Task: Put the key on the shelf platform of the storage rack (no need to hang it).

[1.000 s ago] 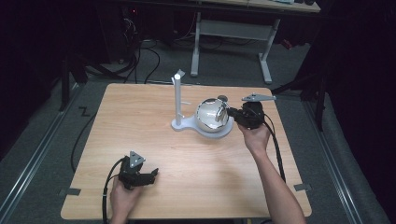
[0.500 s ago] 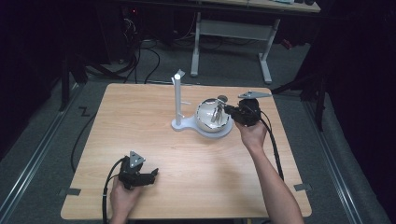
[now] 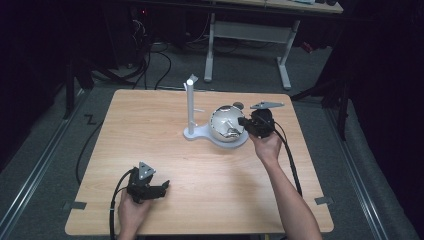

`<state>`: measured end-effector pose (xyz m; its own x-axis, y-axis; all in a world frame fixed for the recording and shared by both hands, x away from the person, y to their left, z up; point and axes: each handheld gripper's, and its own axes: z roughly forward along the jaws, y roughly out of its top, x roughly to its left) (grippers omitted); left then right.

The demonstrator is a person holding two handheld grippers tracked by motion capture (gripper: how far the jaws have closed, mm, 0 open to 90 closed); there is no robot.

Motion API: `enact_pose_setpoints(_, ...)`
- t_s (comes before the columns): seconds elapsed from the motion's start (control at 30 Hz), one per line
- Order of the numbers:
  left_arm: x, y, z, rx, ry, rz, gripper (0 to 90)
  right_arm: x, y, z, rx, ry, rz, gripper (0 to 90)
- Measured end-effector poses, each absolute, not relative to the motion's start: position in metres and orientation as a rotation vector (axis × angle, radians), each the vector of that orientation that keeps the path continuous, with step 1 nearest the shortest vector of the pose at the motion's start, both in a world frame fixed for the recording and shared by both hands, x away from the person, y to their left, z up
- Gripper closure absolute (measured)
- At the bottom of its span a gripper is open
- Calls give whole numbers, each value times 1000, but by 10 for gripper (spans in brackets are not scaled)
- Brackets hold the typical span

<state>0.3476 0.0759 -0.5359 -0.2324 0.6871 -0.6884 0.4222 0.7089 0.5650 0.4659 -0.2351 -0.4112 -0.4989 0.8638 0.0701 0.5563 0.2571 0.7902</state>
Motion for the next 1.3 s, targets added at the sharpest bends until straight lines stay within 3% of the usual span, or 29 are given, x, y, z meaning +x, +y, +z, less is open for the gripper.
enact_pose_setpoints(0.33,348,76,-536,864,1868,316,174,449,-251,-417,1314,2119,1176,896)
enact_pose_setpoints(0.93,348,76,-536,864,1867,317,174,418,-284,-413,1345,2048,1169,647)
enact_pose_setpoints(1.3,348,76,-536,864,1867,318,174,400,-299,-415,1359,1999,1184,603)
